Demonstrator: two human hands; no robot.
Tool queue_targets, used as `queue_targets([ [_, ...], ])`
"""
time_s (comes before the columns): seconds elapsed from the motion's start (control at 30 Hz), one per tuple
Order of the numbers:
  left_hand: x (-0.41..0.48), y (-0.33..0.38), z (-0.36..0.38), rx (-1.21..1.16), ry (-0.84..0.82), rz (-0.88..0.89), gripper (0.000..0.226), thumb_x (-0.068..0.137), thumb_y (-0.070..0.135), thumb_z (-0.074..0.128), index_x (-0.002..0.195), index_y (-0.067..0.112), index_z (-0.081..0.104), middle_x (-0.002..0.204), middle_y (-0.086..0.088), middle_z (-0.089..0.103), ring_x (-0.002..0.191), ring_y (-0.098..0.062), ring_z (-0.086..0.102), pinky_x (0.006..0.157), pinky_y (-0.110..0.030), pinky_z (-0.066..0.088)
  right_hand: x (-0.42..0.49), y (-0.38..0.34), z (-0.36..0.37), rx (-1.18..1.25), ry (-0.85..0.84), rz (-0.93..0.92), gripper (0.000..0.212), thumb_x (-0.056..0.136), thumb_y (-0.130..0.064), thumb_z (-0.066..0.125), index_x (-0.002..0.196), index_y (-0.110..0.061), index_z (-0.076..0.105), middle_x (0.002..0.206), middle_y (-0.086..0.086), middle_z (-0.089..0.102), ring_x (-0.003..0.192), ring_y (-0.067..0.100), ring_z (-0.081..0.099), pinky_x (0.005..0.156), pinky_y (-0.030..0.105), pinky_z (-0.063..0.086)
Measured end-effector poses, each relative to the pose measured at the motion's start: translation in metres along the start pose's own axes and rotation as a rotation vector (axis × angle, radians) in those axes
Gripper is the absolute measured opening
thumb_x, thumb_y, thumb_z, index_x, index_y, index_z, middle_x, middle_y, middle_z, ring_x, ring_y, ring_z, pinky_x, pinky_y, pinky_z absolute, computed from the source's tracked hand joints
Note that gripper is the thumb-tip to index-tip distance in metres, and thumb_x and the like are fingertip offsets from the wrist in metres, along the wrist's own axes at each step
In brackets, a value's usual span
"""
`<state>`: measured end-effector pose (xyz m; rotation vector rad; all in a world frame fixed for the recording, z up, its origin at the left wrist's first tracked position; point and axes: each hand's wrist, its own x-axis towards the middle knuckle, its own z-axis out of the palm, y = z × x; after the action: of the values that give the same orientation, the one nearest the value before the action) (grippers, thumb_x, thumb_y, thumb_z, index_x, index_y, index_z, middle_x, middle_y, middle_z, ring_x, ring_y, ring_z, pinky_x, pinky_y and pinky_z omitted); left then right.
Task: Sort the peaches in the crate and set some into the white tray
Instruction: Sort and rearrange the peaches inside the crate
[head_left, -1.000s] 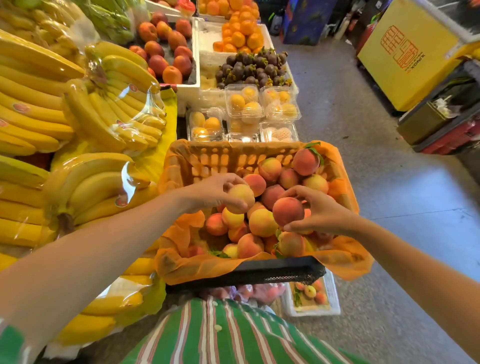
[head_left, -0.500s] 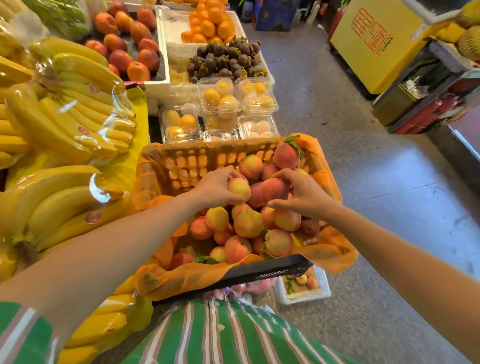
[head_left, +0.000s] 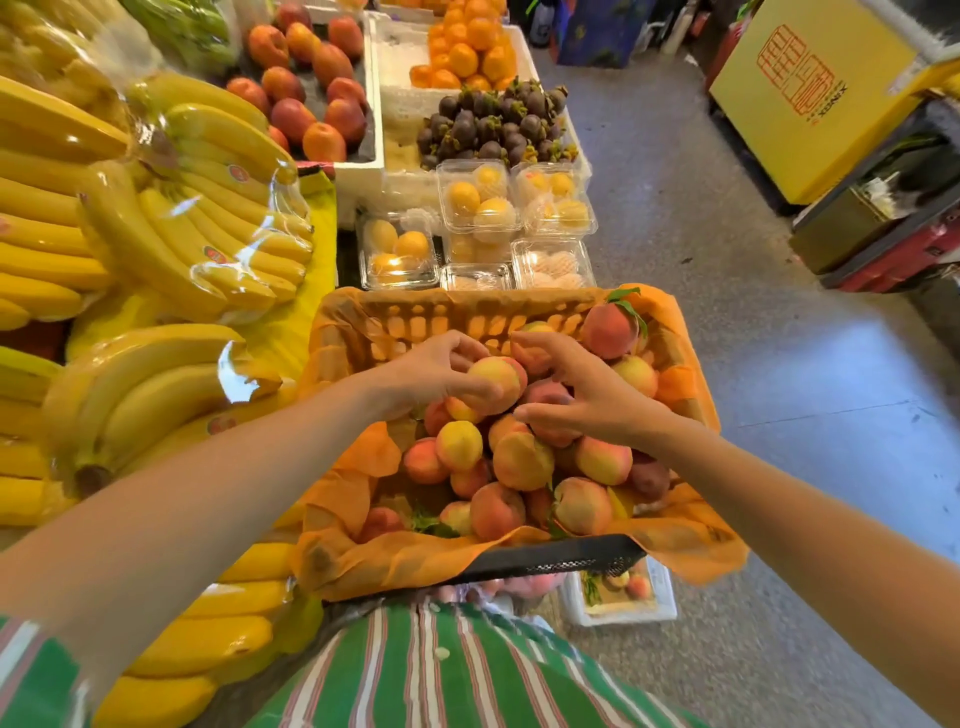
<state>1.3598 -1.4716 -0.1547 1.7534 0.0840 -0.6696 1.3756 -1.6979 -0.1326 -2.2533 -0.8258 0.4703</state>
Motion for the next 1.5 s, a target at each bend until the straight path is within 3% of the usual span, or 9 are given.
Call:
queue_targets([
  [0.17, -0.012, -0.001, -0.004, 0.054, -0.054, 0.042, 0.055, 0.080, 0.039, 0.074, 0.125, 0.023, 0.047, 0.113, -0.001, 0.065, 0.104, -0.015, 0.063, 0.084, -0.025, 0.050, 0.022, -0.019, 0.016, 0.059, -0.024, -0.031, 0.052, 0.076, -0.039, 0.078, 0.122, -0.021, 0.060, 0.114, -0.008, 0.062, 0.105, 0.008, 0.058, 0.086, 0.035, 0.053],
  [0.27, -0.030, -0.015, -0.026, 0.608, 0.063, 0.312, 0.048, 0.084, 0.062, 0.058, 0.117, 0.029, 0.056, 0.108, 0.009, 0.065, 0.101, -0.011, 0.061, 0.081, -0.025, 0.049, 0.028, -0.013, 0.027, 0.156, 0.011, 0.082, 0.045, 0.079, -0.037, 0.076, 0.118, -0.022, 0.060, 0.115, -0.007, 0.062, 0.104, 0.012, 0.061, 0.087, 0.036, 0.054],
  [0.4, -0.058, -0.043, -0.048, 1.367, -0.292, 0.422, 0.066, 0.086, 0.074, 0.025, 0.106, 0.030, 0.071, 0.105, 0.006, 0.070, 0.106, -0.015, 0.059, 0.109, -0.040, 0.032, 0.040, -0.008, 0.044, 0.187, 0.061, 0.163, 0.044, 0.079, -0.041, 0.074, 0.117, -0.025, 0.058, 0.113, -0.003, 0.063, 0.103, 0.010, 0.061, 0.084, 0.026, 0.052],
  [0.47, -0.070, -0.053, -0.058, 1.483, -0.282, 0.529, 0.073, 0.088, 0.071, 0.018, 0.087, 0.024, 0.074, 0.088, 0.002, 0.072, 0.096, -0.019, 0.063, 0.111, -0.042, 0.029, 0.049, -0.008, 0.051, 0.187, 0.032, 0.178, 0.045, 0.080, -0.042, 0.073, 0.118, -0.025, 0.057, 0.113, -0.002, 0.063, 0.102, 0.009, 0.060, 0.083, 0.025, 0.051],
  [0.67, -0.092, -0.078, -0.088, 1.329, -0.074, 0.798, 0.047, 0.099, 0.047, 0.031, 0.085, 0.019, 0.066, 0.090, 0.001, 0.067, 0.105, -0.019, 0.060, 0.115, -0.044, 0.026, 0.081, -0.017, 0.084, 0.137, -0.097, 0.244, 0.056, 0.081, -0.038, 0.074, 0.127, -0.017, 0.051, 0.122, 0.001, 0.058, 0.107, 0.015, 0.059, 0.083, 0.027, 0.051],
  [0.87, -0.093, -0.084, -0.089, 1.267, -0.055, 0.803, 0.046, 0.099, 0.043, 0.029, 0.089, 0.018, 0.066, 0.092, 0.000, 0.065, 0.106, -0.021, 0.057, 0.118, -0.043, 0.020, 0.118, -0.012, 0.114, -0.018, -0.169, 0.260, 0.055, 0.082, -0.029, 0.075, 0.127, -0.010, 0.049, 0.123, 0.005, 0.056, 0.108, 0.015, 0.052, 0.081, 0.024, 0.038],
  [1.07, -0.089, -0.090, -0.091, 1.241, -0.062, 0.810, 0.041, 0.098, 0.042, 0.033, 0.092, 0.018, 0.066, 0.095, 0.000, 0.064, 0.105, -0.021, 0.056, 0.117, -0.044, 0.021, 0.143, -0.001, 0.132, -0.237, -0.225, 0.302, 0.043, 0.082, -0.027, 0.074, 0.112, -0.002, 0.058, 0.095, 0.004, 0.052, 0.086, 0.019, 0.051, 0.068, 0.029, 0.037],
  [1.23, -0.088, -0.092, -0.092, 1.223, -0.061, 0.794, 0.043, 0.098, 0.042, 0.033, 0.093, 0.017, 0.067, 0.095, -0.001, 0.065, 0.106, -0.023, 0.057, 0.118, -0.044, 0.020, 0.159, 0.013, 0.150, -0.322, -0.351, 0.290, 0.042, 0.084, -0.020, 0.069, 0.123, -0.009, 0.059, 0.122, 0.012, 0.062, 0.110, 0.029, 0.057, 0.090, 0.038, 0.049],
  [1.5, -0.089, -0.091, -0.090, 1.222, -0.039, 0.786, 0.041, 0.098, 0.042, 0.034, 0.092, 0.018, 0.067, 0.095, 0.000, 0.064, 0.106, -0.021, 0.057, 0.119, -0.041, 0.018, 0.146, -0.004, 0.125, -0.299, -0.366, 0.164, 0.038, 0.089, -0.021, 0.066, 0.123, -0.007, 0.058, 0.121, 0.010, 0.062, 0.111, 0.026, 0.057, 0.081, 0.031, 0.044],
])
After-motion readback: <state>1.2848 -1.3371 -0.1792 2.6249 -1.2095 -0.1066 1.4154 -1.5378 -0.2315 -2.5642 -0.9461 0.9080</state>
